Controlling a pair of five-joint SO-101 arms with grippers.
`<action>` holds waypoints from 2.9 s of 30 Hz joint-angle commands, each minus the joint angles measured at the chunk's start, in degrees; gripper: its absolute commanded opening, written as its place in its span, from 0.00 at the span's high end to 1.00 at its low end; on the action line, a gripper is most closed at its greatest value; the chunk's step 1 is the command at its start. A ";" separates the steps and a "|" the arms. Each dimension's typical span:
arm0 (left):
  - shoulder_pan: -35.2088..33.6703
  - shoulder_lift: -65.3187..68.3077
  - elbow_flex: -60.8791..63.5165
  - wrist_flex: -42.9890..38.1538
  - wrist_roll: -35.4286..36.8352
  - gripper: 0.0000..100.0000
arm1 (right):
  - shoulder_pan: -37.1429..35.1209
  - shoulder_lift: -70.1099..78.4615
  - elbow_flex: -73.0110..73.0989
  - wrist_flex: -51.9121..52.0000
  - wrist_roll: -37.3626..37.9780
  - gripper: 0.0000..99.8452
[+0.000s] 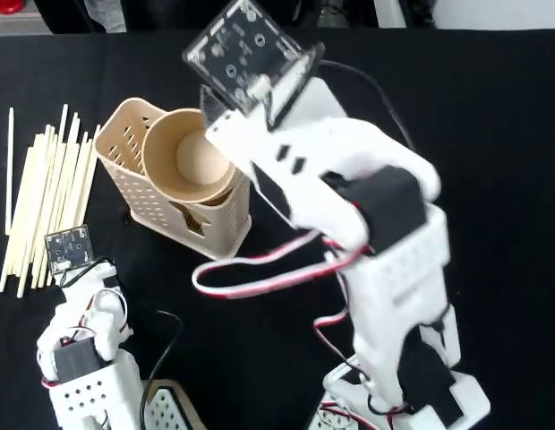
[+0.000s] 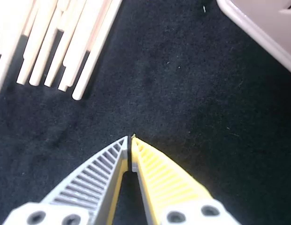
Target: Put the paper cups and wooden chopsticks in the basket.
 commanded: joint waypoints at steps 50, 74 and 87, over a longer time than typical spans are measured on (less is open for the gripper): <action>-0.22 -0.53 0.92 0.44 0.44 0.97 | 32.79 -10.77 47.43 25.05 25.05 0.86; -0.22 -0.53 0.92 0.44 0.44 0.97 | 39.30 -10.59 57.10 16.00 10.90 0.68; -0.22 -0.53 0.92 0.44 0.44 0.97 | 32.62 -10.59 67.30 7.65 4.31 0.68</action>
